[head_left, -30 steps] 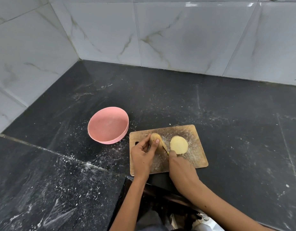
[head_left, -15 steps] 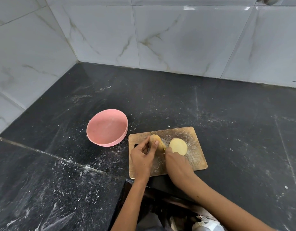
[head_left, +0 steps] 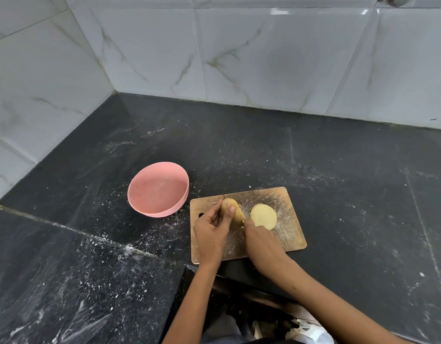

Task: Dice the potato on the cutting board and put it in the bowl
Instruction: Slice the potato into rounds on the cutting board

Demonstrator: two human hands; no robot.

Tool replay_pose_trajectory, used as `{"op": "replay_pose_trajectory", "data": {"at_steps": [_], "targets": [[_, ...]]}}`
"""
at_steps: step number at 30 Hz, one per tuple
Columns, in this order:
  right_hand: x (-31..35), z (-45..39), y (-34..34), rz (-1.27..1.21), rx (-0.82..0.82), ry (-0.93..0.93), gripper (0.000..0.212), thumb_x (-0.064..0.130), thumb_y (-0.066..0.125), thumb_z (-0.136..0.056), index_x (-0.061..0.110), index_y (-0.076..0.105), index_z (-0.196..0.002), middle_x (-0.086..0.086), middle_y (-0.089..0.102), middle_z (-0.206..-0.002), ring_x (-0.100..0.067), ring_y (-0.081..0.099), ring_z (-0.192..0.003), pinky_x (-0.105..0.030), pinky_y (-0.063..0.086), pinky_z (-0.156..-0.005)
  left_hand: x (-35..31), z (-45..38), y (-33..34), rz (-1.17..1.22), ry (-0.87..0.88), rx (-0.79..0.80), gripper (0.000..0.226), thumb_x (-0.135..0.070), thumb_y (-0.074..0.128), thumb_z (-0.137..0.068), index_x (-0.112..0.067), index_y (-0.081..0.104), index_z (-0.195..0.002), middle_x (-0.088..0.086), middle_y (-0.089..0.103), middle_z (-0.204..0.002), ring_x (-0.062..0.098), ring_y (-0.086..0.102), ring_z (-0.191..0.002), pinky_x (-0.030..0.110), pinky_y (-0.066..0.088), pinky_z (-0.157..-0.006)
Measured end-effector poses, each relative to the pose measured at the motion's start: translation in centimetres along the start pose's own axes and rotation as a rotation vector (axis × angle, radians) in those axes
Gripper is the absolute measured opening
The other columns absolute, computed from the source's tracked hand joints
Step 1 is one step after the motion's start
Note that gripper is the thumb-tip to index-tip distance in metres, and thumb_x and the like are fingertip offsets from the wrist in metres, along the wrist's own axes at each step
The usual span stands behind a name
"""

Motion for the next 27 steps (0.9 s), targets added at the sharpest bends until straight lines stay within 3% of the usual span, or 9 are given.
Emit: {"op": "replay_pose_trajectory", "data": {"at_steps": [3,5,10,15,18,22,27], "targets": [[-0.1,0.2,0.0,-0.006,0.004,0.005,0.032,0.003,0.026,-0.099,0.006,0.037,-0.128,-0.016,0.06,-0.116,-0.034,0.058,-0.107,-0.038,0.04,-0.079,-0.5,0.3,0.5,-0.06,0.039,0.037,0.056,-0.04,0.081,-0.072,-0.008,0.068,-0.116,-0.003,0.071,-0.107,0.01,0.066,-0.107,0.025,0.052,-0.092],[-0.2,0.2,0.0,-0.02,0.011,0.01,0.03,0.003,0.026,-0.099,0.006,0.039,-0.126,-0.016,0.06,-0.115,-0.034,0.057,-0.107,-0.038,0.04,-0.079,-0.7,0.3,0.6,-0.089,0.045,0.026,0.068,-0.05,0.078,-0.066,-0.006,0.067,-0.117,-0.005,0.071,-0.105,0.011,0.066,-0.106,0.031,0.052,-0.094],[-0.1,0.6,0.0,-0.008,-0.009,0.003,0.033,0.003,0.026,-0.099,0.006,0.039,-0.129,-0.016,0.06,-0.117,-0.034,0.057,-0.108,-0.038,0.042,-0.081,-0.1,-0.1,0.4,-0.081,0.026,-0.003,0.057,-0.031,0.081,-0.071,-0.001,0.067,-0.117,0.004,0.072,-0.106,0.017,0.067,-0.104,0.041,0.054,-0.093],[-0.4,0.9,0.1,0.002,-0.024,0.003,0.032,0.005,0.026,-0.1,0.009,0.04,-0.128,-0.015,0.06,-0.117,-0.034,0.057,-0.108,-0.038,0.043,-0.083,0.1,-0.2,0.3,-0.039,-0.012,-0.006,0.062,-0.032,0.082,-0.065,-0.001,0.068,-0.116,0.005,0.073,-0.103,0.019,0.068,-0.103,0.042,0.055,-0.092],[-0.6,1.0,0.4,0.015,-0.021,0.001,0.033,0.004,0.026,-0.099,0.009,0.037,-0.13,-0.016,0.06,-0.116,-0.034,0.057,-0.108,-0.038,0.043,-0.082,0.4,-0.5,0.2,-0.037,-0.03,-0.008,0.051,-0.016,0.083,-0.071,0.001,0.067,-0.116,0.006,0.074,-0.103,0.02,0.069,-0.101,0.037,0.055,-0.09],[-0.9,1.1,1.0,0.026,-0.003,0.002,0.024,0.01,0.026,-0.101,0.009,0.039,-0.122,-0.015,0.06,-0.113,-0.034,0.057,-0.104,-0.036,0.036,-0.071,0.5,-0.7,0.1,-0.013,-0.032,-0.009,0.042,-0.005,0.081,-0.073,0.003,0.068,-0.113,0.008,0.074,-0.102,0.02,0.069,-0.099,0.026,0.055,-0.086],[-1.4,1.2,1.0,0.032,-0.022,-0.014,0.024,0.01,0.026,-0.101,0.01,0.037,-0.123,-0.013,0.061,-0.108,-0.033,0.059,-0.1,-0.034,0.033,-0.067,0.5,-0.9,0.1,-0.001,-0.043,-0.011,0.044,-0.004,0.081,-0.073,0.004,0.068,-0.114,0.009,0.073,-0.103,0.019,0.069,-0.1,0.028,0.055,-0.087]]}}
Point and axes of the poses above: each hand's wrist, its own z-axis away from the middle knuckle, its own y-axis out of the palm, x = y × z, the point moved 7 cm from there along -z, towards the middle knuckle
